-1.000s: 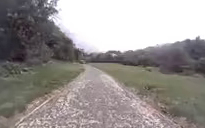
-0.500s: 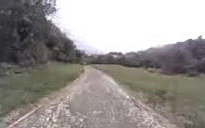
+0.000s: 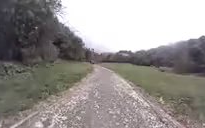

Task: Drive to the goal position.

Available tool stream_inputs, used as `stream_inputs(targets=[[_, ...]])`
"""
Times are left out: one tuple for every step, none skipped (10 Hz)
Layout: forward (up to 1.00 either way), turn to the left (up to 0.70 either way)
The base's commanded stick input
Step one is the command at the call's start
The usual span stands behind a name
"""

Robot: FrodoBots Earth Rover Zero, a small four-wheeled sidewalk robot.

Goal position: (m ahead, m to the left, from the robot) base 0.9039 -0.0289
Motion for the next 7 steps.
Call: stream_inputs(targets=[[0.85, 0.0], [0.85, 0.0], [0.85, 0.0], [0.85, 0.0], [0.85, 0.0], [0.85, 0.0], [0.85, 0.0]])
